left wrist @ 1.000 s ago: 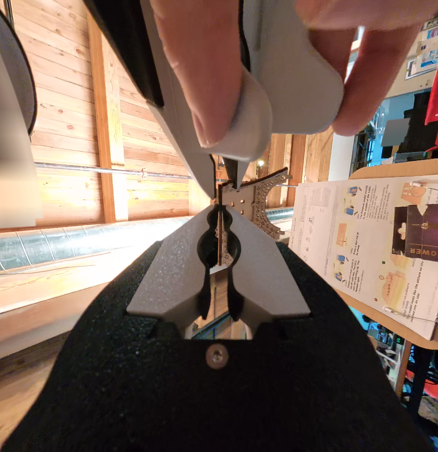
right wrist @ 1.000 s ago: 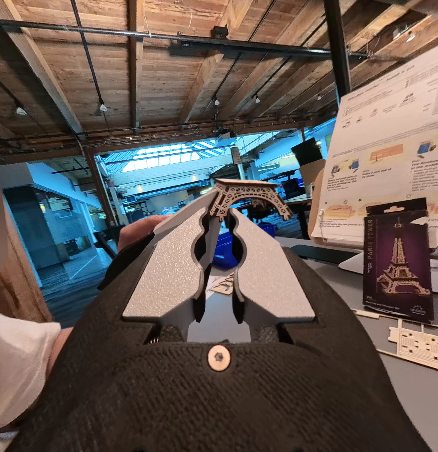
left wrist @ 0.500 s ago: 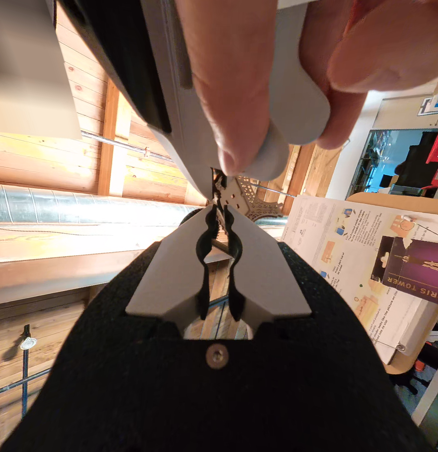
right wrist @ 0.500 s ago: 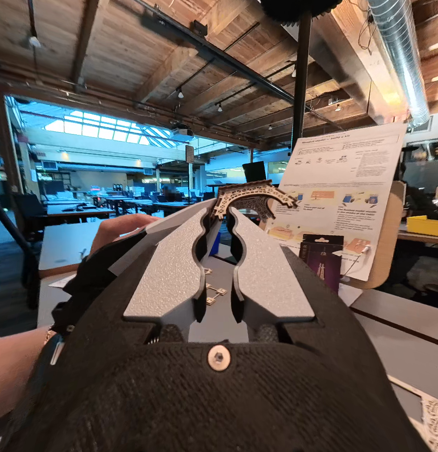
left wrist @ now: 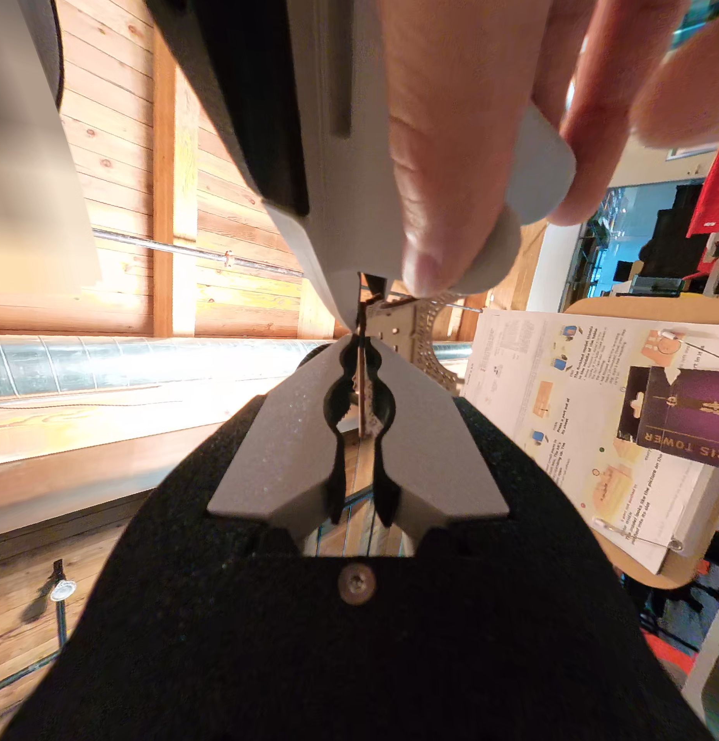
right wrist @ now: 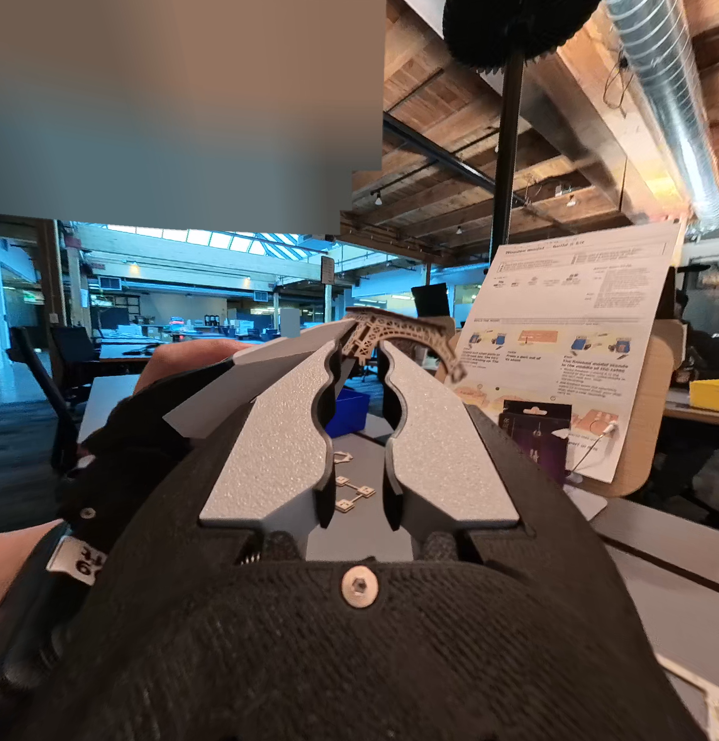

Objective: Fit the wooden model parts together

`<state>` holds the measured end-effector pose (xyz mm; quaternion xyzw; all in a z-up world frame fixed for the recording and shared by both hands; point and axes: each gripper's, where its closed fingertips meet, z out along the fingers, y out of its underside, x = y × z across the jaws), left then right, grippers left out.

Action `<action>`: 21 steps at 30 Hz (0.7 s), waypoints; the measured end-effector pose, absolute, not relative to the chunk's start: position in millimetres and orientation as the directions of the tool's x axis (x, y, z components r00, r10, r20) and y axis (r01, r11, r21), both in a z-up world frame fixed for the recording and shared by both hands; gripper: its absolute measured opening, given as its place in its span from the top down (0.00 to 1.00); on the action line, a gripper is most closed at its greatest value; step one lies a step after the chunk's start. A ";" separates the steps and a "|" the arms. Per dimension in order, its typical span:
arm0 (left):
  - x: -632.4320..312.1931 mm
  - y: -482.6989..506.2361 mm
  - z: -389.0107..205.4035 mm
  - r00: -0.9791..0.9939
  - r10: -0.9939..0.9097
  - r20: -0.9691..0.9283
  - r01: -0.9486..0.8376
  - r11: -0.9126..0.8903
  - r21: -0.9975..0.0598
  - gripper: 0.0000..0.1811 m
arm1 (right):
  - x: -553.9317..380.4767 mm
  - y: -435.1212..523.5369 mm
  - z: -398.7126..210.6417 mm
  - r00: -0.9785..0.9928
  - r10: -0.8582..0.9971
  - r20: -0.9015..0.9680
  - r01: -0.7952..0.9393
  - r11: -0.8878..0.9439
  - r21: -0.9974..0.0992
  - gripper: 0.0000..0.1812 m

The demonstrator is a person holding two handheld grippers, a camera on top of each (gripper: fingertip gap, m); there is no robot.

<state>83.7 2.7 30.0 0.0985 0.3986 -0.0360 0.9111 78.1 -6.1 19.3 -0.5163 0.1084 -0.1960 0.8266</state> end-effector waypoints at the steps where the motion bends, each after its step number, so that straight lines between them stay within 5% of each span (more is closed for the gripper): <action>1: 85.2 3.4 30.2 0.670 0.018 -0.742 0.137 0.980 0.147 1.00 | 77.5 -6.7 20.2 0.891 -0.451 0.046 0.240 0.384 -0.892 0.92; 21: 92.3 3.0 28.6 0.616 0.042 -0.787 0.121 0.982 0.147 1.00 | 81.1 -4.2 18.8 0.863 -0.500 0.074 0.288 0.367 -0.885 0.94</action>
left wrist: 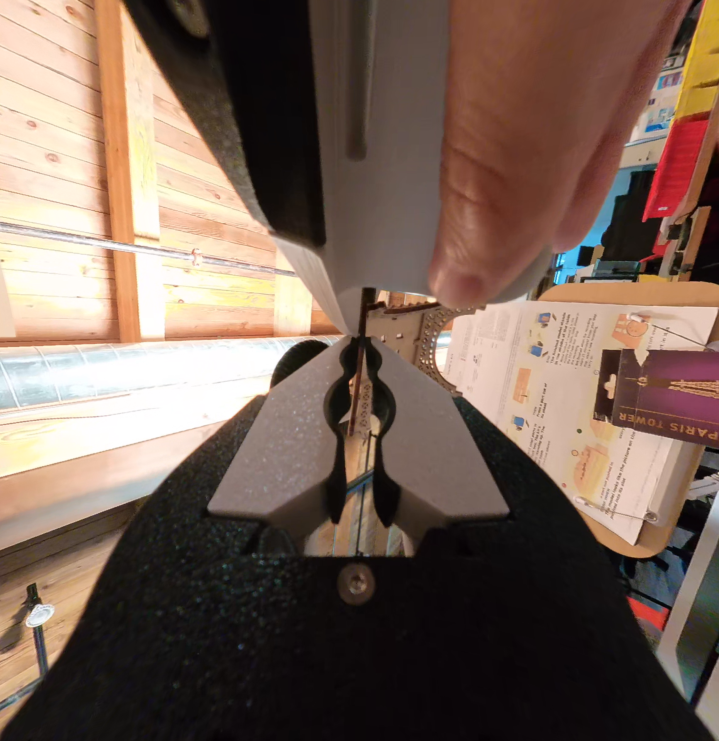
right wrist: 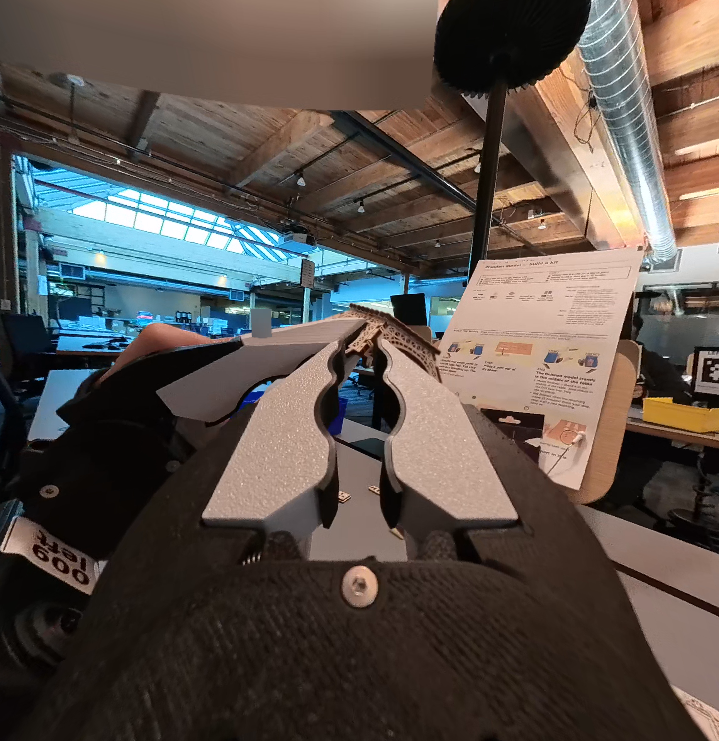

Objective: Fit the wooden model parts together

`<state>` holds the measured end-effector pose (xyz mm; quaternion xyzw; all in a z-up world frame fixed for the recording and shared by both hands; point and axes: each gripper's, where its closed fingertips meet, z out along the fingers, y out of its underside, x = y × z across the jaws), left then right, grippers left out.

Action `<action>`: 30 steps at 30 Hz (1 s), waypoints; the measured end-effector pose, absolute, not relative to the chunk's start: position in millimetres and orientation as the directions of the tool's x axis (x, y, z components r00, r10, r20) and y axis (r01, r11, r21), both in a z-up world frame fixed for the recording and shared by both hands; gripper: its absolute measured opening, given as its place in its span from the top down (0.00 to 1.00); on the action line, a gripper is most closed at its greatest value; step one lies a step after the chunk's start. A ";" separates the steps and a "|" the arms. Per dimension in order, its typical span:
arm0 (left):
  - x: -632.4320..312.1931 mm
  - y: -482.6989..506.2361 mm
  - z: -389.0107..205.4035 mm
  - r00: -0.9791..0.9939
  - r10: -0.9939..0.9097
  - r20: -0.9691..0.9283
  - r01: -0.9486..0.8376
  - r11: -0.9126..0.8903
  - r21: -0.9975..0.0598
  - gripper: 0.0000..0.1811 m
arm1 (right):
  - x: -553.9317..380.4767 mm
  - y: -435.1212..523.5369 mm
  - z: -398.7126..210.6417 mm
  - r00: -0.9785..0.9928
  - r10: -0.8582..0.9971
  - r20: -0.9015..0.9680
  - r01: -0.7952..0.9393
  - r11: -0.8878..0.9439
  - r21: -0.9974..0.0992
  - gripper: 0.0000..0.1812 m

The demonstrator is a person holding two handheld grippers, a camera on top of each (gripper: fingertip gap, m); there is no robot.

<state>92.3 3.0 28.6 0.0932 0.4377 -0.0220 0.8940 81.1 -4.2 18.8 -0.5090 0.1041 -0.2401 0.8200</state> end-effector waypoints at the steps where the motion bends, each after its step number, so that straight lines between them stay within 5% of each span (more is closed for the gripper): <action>1: 92.8 3.2 28.3 0.615 0.043 -0.788 0.120 0.982 0.147 1.00 | 81.7 -4.2 18.3 0.858 -0.507 0.079 0.293 0.358 -0.886 0.94; 10: 92.9 3.8 29.5 0.622 -0.011 -0.783 0.152 0.983 0.107 1.00 | 81.3 -8.5 22.0 0.868 -0.495 0.034 0.259 0.393 -0.883 0.93; 16: 91.1 3.4 29.4 0.624 -0.044 -0.780 0.181 0.979 0.090 1.00 | 86.0 -10.4 21.0 0.874 -0.482 -0.056 0.170 0.413 -0.895 0.78; 30: 79.0 0.9 30.5 0.676 -0.122 -0.727 0.266 0.960 0.086 1.00 | 73.3 -1.3 24.2 0.932 -0.284 -0.224 -0.053 0.505 -0.861 0.88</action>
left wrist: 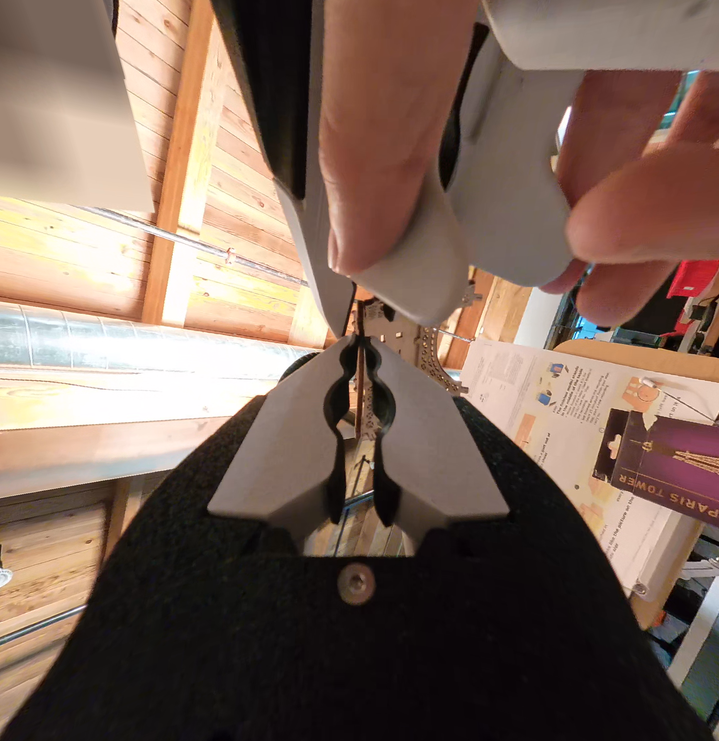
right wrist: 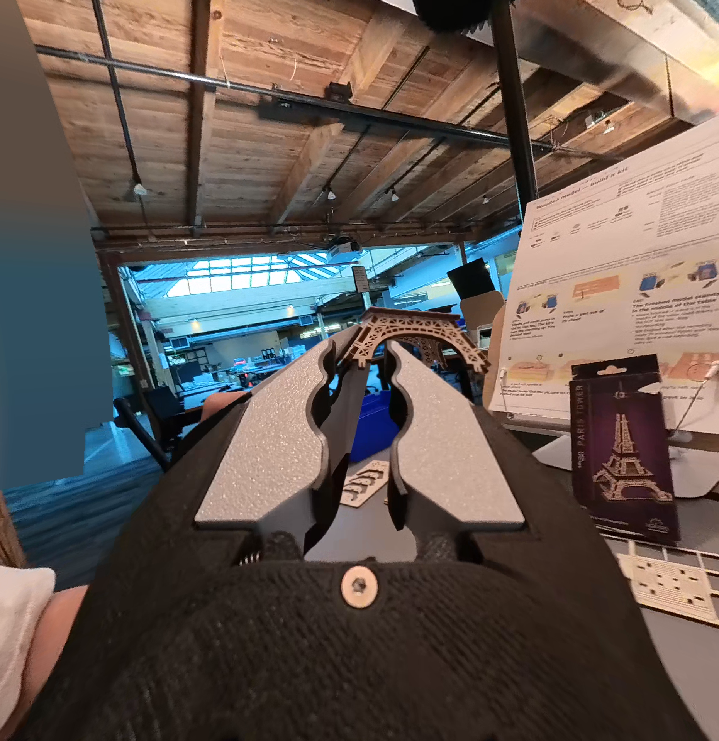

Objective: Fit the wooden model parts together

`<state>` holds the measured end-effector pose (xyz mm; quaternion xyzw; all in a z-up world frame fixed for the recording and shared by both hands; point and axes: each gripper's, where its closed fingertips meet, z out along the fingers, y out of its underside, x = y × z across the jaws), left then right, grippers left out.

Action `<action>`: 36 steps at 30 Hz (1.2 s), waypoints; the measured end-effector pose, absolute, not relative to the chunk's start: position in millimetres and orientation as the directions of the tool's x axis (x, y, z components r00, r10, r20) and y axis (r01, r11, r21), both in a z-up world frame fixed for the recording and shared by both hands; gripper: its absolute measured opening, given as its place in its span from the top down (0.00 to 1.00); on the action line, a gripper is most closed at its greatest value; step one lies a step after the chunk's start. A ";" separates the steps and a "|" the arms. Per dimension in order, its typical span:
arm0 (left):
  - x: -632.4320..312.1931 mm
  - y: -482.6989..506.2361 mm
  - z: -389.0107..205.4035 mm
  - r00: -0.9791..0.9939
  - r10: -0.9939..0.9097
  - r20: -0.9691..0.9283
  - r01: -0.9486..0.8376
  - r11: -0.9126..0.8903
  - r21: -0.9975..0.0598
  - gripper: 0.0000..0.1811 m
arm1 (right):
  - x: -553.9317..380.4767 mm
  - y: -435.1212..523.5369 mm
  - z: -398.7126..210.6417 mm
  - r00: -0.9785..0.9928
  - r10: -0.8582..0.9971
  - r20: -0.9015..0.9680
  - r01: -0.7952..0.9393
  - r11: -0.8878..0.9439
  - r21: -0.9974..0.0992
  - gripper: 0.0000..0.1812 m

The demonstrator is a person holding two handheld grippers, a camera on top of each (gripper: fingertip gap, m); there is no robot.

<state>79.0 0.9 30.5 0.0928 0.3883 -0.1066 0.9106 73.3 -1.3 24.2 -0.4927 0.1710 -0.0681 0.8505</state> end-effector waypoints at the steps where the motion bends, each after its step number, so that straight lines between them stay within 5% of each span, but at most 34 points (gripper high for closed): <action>1: 79.4 0.8 30.7 0.677 -0.118 -0.727 0.262 0.961 0.089 1.00 | 73.8 -1.4 24.5 0.932 -0.276 -0.236 -0.064 0.514 -0.855 0.89; 12: 81.8 2.9 29.5 0.647 -0.164 -0.745 0.308 0.950 0.058 1.00 | 77.3 -0.9 22.5 0.934 -0.293 -0.206 -0.034 0.499 -0.866 0.93; 16: 77.5 8.5 33.0 0.564 -0.316 -0.763 0.427 0.902 -0.058 1.00 | 78.1 -10.3 22.3 0.938 -0.320 -0.134 0.027 0.452 -0.891 0.80; 19: 74.9 22.2 41.5 0.494 -0.471 -0.731 0.508 0.838 -0.197 1.00 | 82.6 -25.7 27.6 0.915 -0.396 -0.082 0.118 0.455 -0.883 0.83; 24: 64.4 20.8 49.6 0.373 -0.610 -0.699 0.651 0.709 -0.271 1.00 | 90.4 -30.4 29.3 0.866 -0.498 -0.041 0.208 0.435 -0.876 0.73; 36: 53.3 25.2 54.8 0.012 -0.858 -0.513 0.818 0.304 -0.488 1.00 | 62.2 -22.7 50.8 0.875 -0.483 -0.022 0.271 0.528 -0.805 0.87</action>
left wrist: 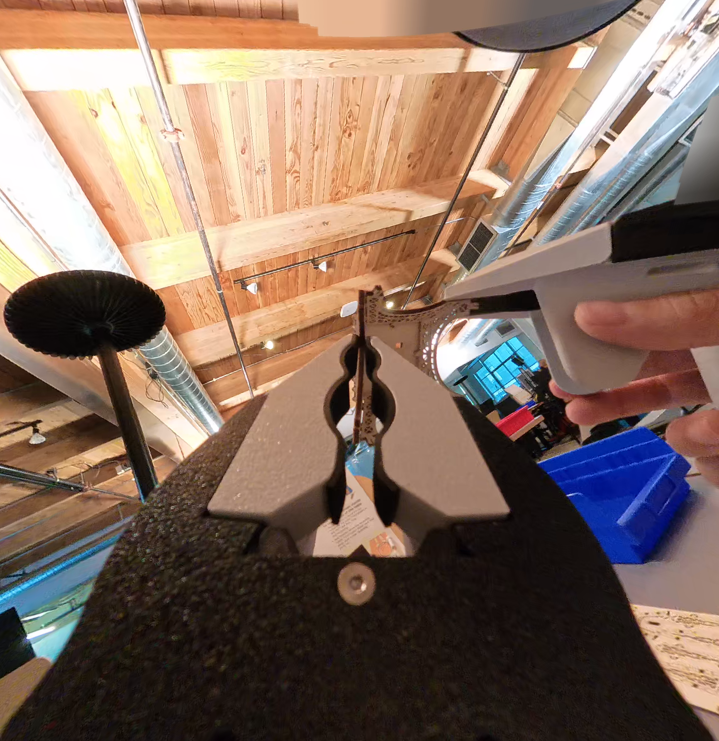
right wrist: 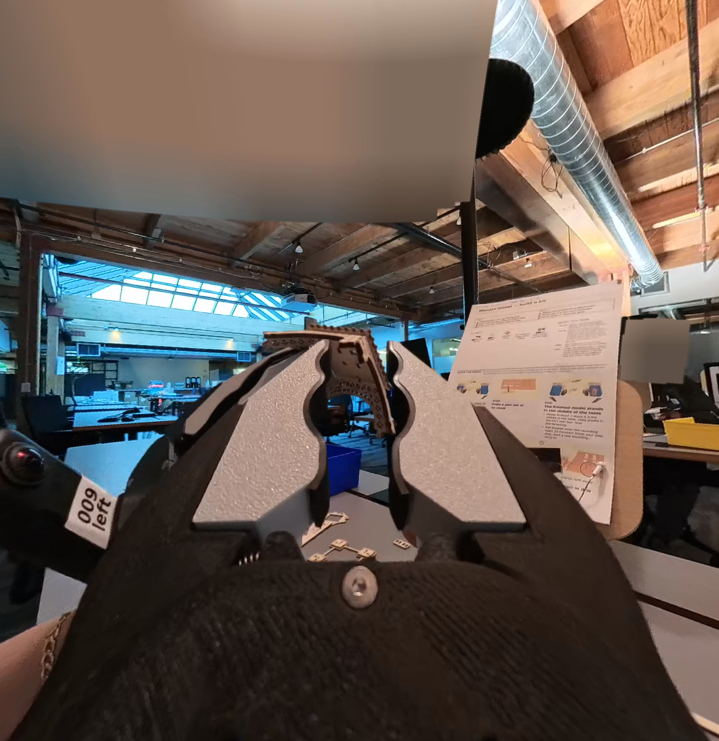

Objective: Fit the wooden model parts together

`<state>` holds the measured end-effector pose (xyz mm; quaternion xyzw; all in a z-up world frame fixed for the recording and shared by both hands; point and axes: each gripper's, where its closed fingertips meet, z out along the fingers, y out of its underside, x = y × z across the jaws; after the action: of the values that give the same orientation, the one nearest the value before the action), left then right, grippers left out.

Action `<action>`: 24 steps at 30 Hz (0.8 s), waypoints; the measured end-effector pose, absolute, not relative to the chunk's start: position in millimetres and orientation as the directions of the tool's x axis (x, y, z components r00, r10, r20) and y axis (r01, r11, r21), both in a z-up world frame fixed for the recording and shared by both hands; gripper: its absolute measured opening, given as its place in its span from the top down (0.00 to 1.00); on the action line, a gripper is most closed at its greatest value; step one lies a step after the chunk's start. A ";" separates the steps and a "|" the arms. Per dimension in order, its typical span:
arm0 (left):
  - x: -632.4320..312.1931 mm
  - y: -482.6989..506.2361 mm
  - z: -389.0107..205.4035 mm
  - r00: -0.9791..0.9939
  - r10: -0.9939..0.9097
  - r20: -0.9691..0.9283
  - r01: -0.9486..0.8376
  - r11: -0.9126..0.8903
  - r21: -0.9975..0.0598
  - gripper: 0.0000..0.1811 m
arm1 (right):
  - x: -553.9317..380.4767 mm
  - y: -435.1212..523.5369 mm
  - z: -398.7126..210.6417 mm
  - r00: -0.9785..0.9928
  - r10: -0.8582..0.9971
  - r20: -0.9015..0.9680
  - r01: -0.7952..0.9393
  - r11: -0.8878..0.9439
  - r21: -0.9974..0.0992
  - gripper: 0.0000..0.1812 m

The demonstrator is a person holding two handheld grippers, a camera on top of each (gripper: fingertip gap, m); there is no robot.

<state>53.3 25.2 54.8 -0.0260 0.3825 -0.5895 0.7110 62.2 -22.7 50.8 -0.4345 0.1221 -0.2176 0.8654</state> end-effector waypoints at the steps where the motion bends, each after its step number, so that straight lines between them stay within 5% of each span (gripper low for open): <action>1: 53.8 25.0 54.1 0.006 -0.861 -0.508 0.818 0.296 -0.492 1.00 | 60.4 -21.0 51.1 0.877 -0.480 -0.017 0.272 0.525 -0.807 0.88; 19: 51.8 15.2 53.7 -0.063 -0.867 -0.494 0.841 0.220 -0.495 1.00 | 61.2 -21.9 54.9 0.823 -0.568 -0.002 0.336 0.490 -0.805 0.94; 24: 64.6 26.6 51.2 -0.226 -0.905 -0.360 0.779 0.054 -0.624 1.00 | 62.6 -14.1 50.2 0.860 -0.511 -0.017 0.275 0.490 -0.827 0.94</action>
<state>64.6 26.6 51.2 -0.0823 0.3826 -0.6829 0.6168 62.6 -14.1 50.2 -0.4494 0.1311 -0.2301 0.8532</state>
